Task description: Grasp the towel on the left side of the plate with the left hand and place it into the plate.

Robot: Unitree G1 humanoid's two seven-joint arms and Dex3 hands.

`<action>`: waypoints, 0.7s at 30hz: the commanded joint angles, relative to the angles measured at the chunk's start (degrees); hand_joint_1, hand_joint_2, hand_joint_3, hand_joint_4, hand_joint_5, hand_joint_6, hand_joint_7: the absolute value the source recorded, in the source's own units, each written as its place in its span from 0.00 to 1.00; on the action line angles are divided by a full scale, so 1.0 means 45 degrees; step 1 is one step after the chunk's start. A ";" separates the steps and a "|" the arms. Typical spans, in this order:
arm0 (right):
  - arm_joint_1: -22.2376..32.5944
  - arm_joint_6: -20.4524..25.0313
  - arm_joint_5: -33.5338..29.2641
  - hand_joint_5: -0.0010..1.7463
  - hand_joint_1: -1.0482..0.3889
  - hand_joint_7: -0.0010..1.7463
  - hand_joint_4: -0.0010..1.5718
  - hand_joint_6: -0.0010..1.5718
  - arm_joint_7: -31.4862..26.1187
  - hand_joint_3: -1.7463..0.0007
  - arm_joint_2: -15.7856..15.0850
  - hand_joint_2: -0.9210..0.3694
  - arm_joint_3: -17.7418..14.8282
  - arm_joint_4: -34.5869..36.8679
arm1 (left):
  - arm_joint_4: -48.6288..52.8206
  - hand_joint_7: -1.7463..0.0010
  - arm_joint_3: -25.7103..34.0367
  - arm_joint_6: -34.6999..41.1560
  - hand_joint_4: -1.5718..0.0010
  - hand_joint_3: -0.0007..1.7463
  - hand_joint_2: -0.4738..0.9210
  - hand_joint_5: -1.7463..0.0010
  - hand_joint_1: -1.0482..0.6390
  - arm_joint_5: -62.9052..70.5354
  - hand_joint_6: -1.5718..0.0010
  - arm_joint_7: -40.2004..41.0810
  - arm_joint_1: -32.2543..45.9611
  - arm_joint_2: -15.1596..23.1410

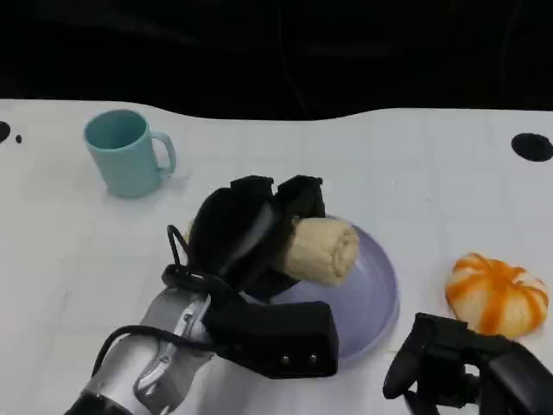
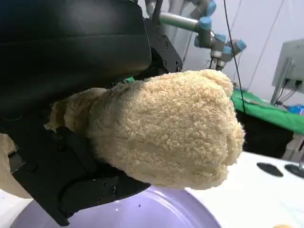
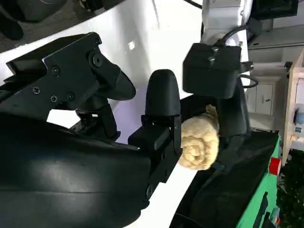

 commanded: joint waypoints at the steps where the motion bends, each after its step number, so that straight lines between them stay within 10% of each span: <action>1: 0.0034 0.0159 -0.0048 1.00 0.69 0.83 0.48 0.41 -0.0120 0.37 -0.0023 0.27 0.0087 -0.0285 | -0.0038 0.16 -0.0246 0.0347 0.46 0.56 0.63 0.00 0.51 0.0247 0.52 -0.0763 -0.0267 0.0173; 5: 0.0030 0.0225 -0.0103 1.00 0.68 0.82 0.48 0.41 -0.0139 0.37 -0.0082 0.28 0.0087 -0.0362 | -0.0770 0.74 -0.0422 0.0622 0.59 0.21 0.90 0.12 0.47 0.0097 0.42 -0.2367 -0.0152 0.0467; 7: 0.0029 0.0214 -0.0085 1.00 0.68 0.82 0.47 0.41 -0.0133 0.37 -0.0089 0.28 0.0066 -0.0344 | -0.1175 0.93 -0.0416 0.0691 0.67 0.09 0.96 0.39 0.44 -0.0143 0.52 -0.3201 -0.0077 0.0588; 11: 0.0000 0.0185 -0.0098 1.00 0.68 0.82 0.48 0.41 -0.0101 0.37 -0.0133 0.28 0.0046 -0.0325 | -0.1870 1.00 -0.0559 0.1046 0.86 0.08 1.00 0.66 0.31 0.0232 0.76 -0.4324 -0.0046 0.0916; 21: 0.0001 0.0095 -0.0040 1.00 0.68 0.81 0.48 0.42 -0.0073 0.37 -0.0110 0.27 -0.0009 -0.0245 | -0.3042 1.00 -0.0568 0.1554 0.94 0.16 1.00 0.71 0.11 0.0760 0.90 -0.5300 0.0080 0.1449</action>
